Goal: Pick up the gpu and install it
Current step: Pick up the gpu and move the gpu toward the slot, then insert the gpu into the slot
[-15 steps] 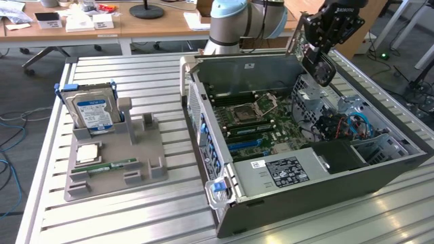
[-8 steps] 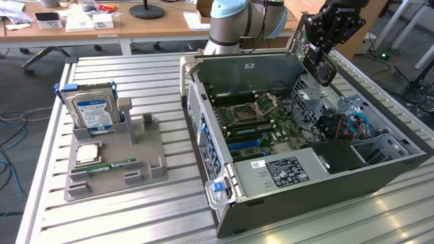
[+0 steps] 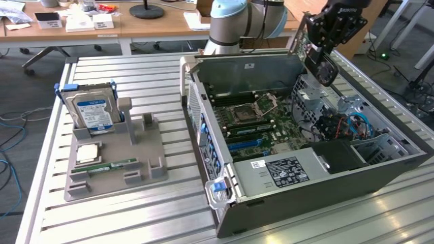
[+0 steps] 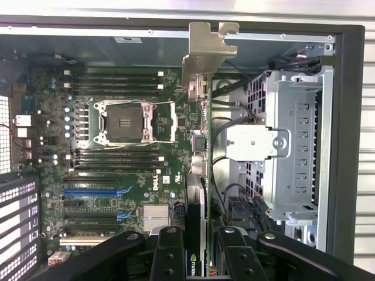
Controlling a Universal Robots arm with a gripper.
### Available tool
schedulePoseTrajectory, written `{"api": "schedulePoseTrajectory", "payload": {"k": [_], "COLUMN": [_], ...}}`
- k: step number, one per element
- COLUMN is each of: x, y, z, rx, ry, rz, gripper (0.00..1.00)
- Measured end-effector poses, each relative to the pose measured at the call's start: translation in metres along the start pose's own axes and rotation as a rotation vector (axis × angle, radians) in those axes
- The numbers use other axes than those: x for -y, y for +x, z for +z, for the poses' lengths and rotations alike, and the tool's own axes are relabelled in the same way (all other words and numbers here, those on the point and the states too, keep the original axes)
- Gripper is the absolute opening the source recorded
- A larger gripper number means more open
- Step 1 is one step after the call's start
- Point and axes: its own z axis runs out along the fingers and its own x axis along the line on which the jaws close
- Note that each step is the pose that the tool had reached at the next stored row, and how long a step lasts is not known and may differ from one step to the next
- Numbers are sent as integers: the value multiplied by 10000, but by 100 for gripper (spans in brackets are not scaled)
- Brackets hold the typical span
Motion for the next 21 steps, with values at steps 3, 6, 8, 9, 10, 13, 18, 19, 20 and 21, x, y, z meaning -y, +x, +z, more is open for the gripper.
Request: {"api": "schedulePoseTrajectory", "payload": {"k": [3, 6, 8, 9, 10, 13, 18, 19, 20, 21], "x": [8, 9, 9, 9, 9, 9, 9, 9, 9, 9], "y": [-2, -2, -2, -2, -2, -2, -2, -2, -2, -2], "z": [0, 0, 0, 0, 0, 0, 0, 0, 0, 0], "rx": [0, 0, 0, 0, 0, 0, -3, -5, -9, -13], "ry": [-1, 0, -1, -1, -1, 0, -3, -5, -7, -9], "rz": [0, -1, -1, -1, -1, -1, -98, -174, -274, -396], "gripper": [26, 26, 26, 26, 26, 26, 26, 26, 26, 26]}}
